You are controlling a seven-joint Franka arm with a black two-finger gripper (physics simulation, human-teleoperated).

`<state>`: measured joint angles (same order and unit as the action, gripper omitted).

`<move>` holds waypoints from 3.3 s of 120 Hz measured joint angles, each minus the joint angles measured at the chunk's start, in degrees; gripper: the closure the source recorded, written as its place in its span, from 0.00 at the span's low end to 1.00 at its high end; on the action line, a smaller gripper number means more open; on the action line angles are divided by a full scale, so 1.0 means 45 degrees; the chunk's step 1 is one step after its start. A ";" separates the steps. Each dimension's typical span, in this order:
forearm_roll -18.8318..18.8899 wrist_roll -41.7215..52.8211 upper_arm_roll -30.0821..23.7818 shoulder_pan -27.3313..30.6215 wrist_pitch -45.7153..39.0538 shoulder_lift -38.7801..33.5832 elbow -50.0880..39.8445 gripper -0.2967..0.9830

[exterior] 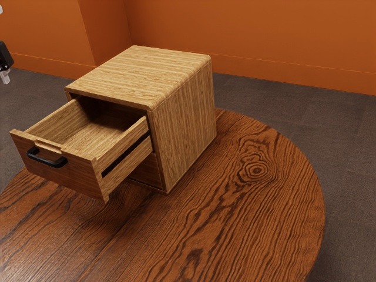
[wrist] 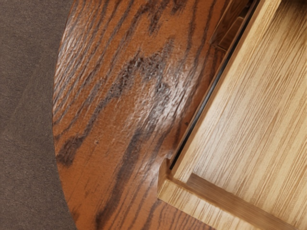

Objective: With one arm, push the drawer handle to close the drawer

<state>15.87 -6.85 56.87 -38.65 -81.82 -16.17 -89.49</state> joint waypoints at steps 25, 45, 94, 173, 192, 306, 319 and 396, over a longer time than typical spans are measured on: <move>-0.0023 0.0010 -0.0645 0.0046 0.0283 -0.0057 0.1759 0.23; 0.0048 -0.0014 -0.2803 -0.0222 0.0667 0.0142 0.2214 0.23; -0.0339 -0.0607 -0.7277 0.3663 0.1263 -0.0265 -0.2091 0.76; -0.0875 -0.2019 -1.0176 0.7715 -0.1238 -0.2755 -0.8698 0.84; -0.0121 -0.2197 -1.0187 0.7524 -0.2381 -0.2785 -0.9151 0.84; 0.1594 -0.2644 -0.9882 0.6460 -0.7358 -0.2518 -1.0012 0.85; 0.1742 -0.2660 -0.9883 0.6343 -0.7765 -0.2448 -1.0038 0.85; 0.2788 -0.2755 -0.9883 0.6324 -0.9929 -0.1909 -1.0164 0.85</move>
<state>28.42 -19.25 12.40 -10.19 -126.50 -24.76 -135.23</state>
